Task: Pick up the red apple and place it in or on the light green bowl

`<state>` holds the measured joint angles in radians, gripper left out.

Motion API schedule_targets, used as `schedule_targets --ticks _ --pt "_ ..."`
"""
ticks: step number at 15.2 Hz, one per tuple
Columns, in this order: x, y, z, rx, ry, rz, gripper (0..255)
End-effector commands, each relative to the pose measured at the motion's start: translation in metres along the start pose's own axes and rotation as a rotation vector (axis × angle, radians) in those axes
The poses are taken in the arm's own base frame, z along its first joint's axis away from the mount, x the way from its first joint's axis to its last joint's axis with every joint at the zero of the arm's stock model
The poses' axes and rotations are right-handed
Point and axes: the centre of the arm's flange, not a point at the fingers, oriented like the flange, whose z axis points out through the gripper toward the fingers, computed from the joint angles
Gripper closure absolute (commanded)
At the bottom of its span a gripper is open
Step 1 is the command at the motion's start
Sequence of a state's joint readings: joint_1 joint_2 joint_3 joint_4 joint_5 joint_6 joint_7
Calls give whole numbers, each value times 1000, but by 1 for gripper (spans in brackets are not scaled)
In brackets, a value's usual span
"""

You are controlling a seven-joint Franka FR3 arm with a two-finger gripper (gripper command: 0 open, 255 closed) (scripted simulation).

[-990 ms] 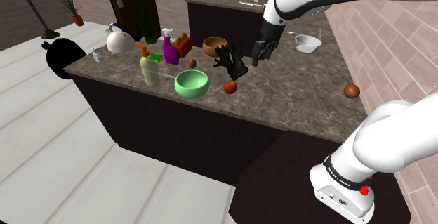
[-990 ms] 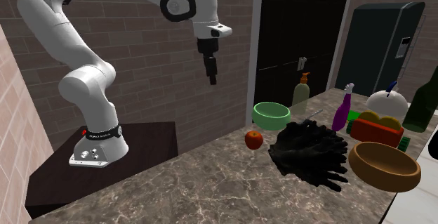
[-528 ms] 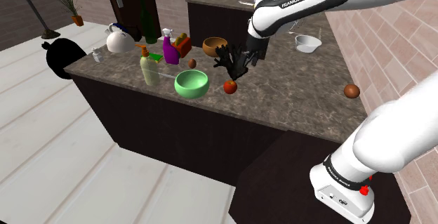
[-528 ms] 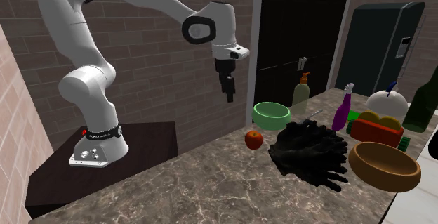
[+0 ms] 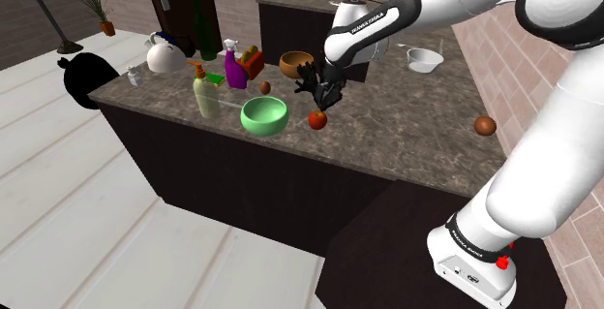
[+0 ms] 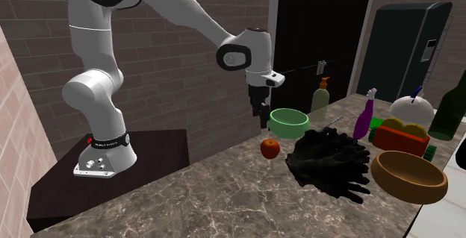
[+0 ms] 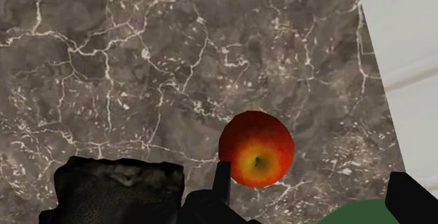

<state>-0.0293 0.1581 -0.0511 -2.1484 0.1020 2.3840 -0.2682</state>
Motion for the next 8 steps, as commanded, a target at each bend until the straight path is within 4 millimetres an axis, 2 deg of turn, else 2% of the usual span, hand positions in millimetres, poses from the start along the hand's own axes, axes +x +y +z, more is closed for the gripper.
schedule_targets --ticks 1,6,8 --pt "18 6 21 -1 1 -3 0" --pt "57 21 72 -2 1 -10 0" --pt "60 21 80 -2 2 -10 0"
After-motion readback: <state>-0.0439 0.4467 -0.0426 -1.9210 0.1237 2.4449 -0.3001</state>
